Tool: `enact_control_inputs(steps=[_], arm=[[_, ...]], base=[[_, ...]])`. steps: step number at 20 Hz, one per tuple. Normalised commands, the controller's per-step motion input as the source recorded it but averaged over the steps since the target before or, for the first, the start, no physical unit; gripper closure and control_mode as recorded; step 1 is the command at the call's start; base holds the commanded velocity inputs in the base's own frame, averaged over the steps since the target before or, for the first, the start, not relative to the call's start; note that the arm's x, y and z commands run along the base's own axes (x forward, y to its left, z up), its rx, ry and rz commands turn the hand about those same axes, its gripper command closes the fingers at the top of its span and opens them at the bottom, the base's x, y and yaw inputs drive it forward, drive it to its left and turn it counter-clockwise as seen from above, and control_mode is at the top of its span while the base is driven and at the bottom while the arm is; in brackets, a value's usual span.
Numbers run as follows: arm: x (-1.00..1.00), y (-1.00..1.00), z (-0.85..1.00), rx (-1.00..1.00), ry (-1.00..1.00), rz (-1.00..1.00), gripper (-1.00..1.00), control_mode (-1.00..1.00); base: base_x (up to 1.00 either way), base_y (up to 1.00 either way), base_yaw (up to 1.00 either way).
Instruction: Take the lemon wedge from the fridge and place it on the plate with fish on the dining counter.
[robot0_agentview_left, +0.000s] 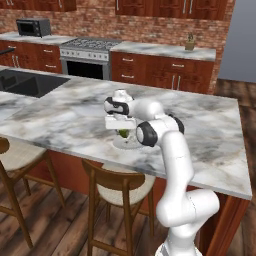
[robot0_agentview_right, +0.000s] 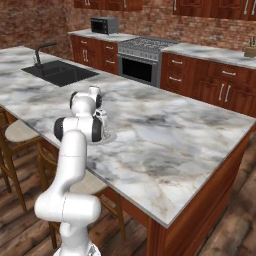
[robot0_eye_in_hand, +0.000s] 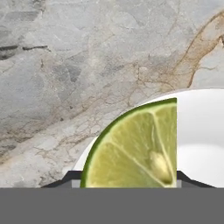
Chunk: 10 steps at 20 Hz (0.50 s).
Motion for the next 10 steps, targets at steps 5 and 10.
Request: enact_control_inputs(steps=[5,10], arm=[[-0.07,-0.02,-0.21,0.00,0.10,0.00,1.00,-1.00],[-0.44,-0.16,0.00,0.00,0.00,0.00,1.00,-1.00]], base=[[0.00,0.00,0.00],[0.00,0.00,0.00]])
